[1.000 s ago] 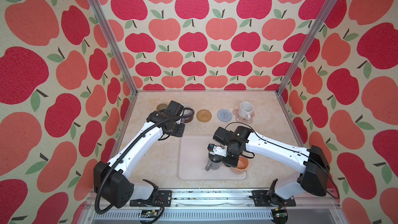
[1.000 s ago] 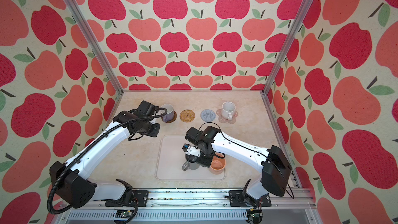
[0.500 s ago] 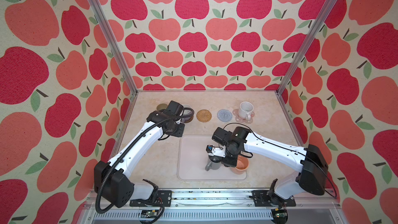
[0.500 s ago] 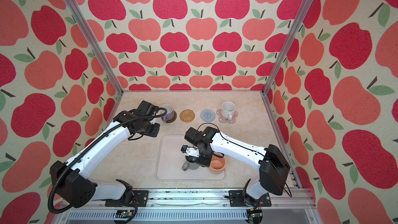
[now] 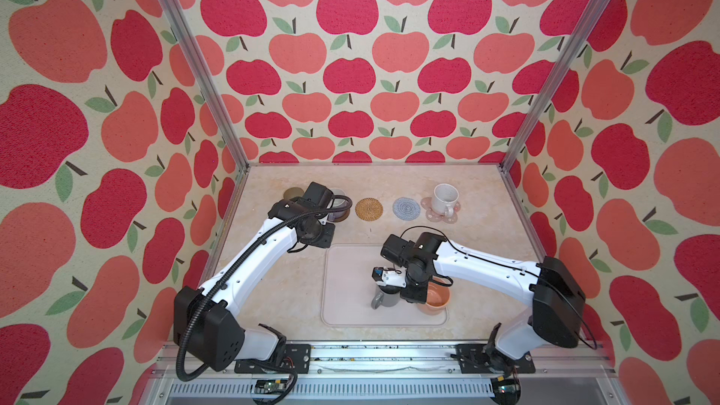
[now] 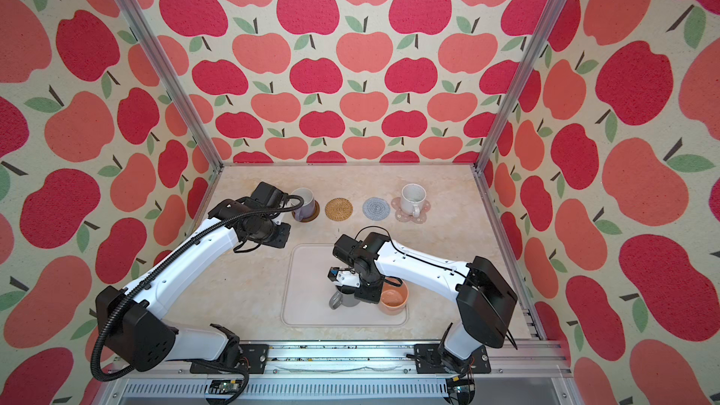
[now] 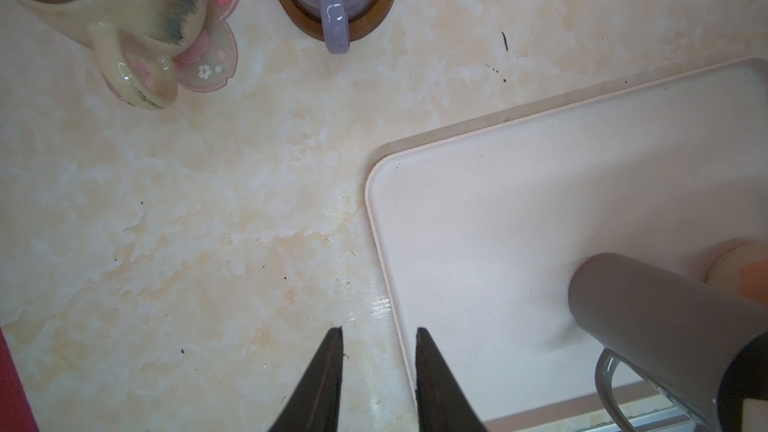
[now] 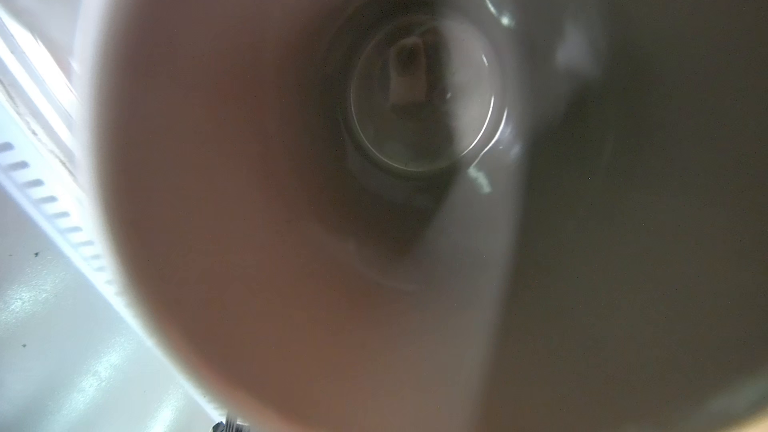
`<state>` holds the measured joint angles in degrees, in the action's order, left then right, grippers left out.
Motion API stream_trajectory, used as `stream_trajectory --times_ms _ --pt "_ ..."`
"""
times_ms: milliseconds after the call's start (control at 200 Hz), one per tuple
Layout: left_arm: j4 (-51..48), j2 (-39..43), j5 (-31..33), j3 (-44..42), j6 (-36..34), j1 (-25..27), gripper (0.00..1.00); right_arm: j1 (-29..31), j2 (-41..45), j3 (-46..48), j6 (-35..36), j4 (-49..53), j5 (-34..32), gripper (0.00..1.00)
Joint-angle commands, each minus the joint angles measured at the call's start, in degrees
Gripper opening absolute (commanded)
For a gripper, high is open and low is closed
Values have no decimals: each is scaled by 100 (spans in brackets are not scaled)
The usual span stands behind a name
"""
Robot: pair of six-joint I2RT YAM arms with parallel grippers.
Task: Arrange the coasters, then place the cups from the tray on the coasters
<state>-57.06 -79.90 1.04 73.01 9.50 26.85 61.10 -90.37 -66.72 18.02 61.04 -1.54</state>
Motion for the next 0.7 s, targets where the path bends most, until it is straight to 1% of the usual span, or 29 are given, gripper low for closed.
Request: stream_trajectory --times_ms 0,210,495,695 --pt "-82 -96 64 117 0 -31 32 -34 -61 104 79 -72 -99 34" --pt "-89 -99 90 143 -9 -31 32 -179 54 198 72 -215 -250 24" --pt "-121 -92 98 161 8 -31 32 -692 603 369 -88 -789 154 21" --pt "-121 -74 96 108 43 -33 32 -1097 500 379 -378 -946 145 17"
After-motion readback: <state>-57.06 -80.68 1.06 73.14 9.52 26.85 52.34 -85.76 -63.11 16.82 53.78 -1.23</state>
